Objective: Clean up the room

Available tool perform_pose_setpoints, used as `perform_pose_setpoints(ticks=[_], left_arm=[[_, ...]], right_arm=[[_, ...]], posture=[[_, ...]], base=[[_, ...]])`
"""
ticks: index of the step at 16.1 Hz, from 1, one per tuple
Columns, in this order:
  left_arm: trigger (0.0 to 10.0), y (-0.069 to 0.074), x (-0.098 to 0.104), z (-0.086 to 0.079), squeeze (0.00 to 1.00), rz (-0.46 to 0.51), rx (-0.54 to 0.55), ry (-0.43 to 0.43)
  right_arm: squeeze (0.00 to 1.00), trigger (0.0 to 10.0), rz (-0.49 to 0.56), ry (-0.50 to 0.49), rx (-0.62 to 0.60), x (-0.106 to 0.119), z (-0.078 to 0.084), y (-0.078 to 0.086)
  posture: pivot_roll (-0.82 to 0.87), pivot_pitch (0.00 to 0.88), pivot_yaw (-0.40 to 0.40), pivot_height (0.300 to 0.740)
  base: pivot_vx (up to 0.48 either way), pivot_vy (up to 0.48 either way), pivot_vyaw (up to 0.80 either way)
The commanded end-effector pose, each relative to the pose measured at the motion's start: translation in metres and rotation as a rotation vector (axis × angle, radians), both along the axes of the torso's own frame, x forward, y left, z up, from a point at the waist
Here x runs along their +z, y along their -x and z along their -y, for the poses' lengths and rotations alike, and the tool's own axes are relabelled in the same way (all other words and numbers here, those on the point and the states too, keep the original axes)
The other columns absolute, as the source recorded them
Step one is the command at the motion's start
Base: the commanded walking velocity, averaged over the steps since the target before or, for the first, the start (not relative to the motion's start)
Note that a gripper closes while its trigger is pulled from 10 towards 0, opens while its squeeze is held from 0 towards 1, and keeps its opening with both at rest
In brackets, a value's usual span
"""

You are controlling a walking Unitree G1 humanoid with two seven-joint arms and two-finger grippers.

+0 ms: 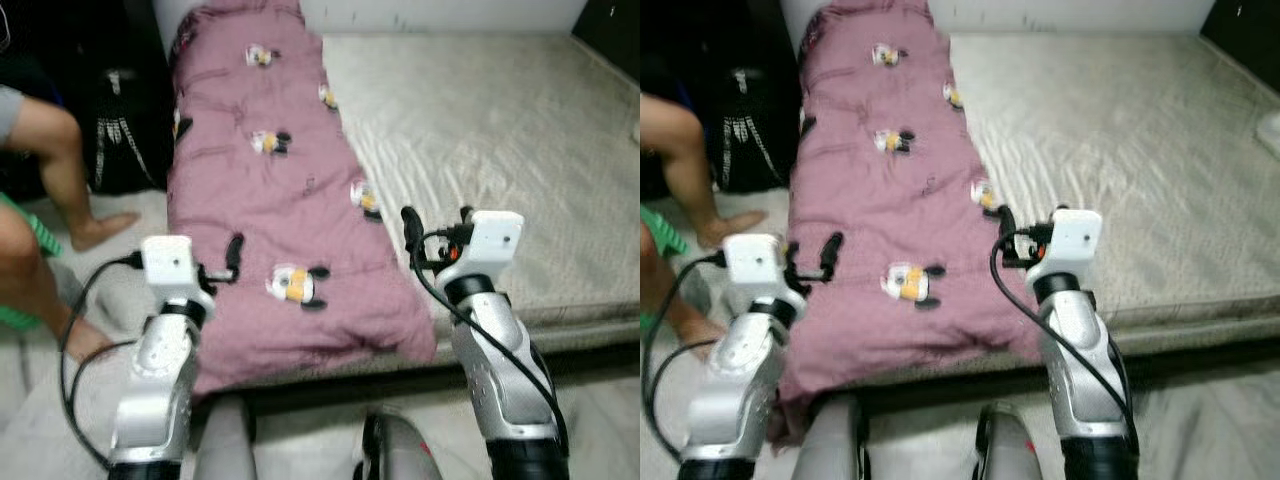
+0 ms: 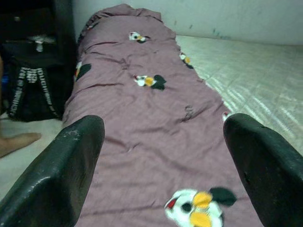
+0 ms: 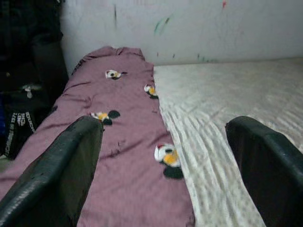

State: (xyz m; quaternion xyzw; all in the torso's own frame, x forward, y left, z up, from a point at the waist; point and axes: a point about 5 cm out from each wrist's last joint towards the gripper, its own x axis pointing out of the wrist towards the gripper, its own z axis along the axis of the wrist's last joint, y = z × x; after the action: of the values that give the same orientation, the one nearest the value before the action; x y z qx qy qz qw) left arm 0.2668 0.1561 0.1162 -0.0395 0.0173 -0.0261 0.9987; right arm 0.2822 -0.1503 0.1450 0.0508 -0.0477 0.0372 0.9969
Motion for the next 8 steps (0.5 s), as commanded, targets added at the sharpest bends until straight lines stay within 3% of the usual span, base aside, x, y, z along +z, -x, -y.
perform_pose_setpoints(ticks=[1,8], left_arm=[[10.0,-0.003,-0.001,0.003,0.00,0.005,-0.019,-0.002],[10.0,-0.010,-0.011,0.006,0.00,0.006,-0.034,-0.048]], right_arm=[[0.00,10.0,-0.009,0.000,-0.022,-0.003,0.005,-0.002],[0.00,10.0,-0.042,0.004,0.005,-0.017,0.002,0.000]], posture=[[-0.01,0.000,-0.029,0.740],[-0.02,0.000,-0.026,0.740]], base=[[0.000,0.000,0.00],[0.000,0.000,0.00]])
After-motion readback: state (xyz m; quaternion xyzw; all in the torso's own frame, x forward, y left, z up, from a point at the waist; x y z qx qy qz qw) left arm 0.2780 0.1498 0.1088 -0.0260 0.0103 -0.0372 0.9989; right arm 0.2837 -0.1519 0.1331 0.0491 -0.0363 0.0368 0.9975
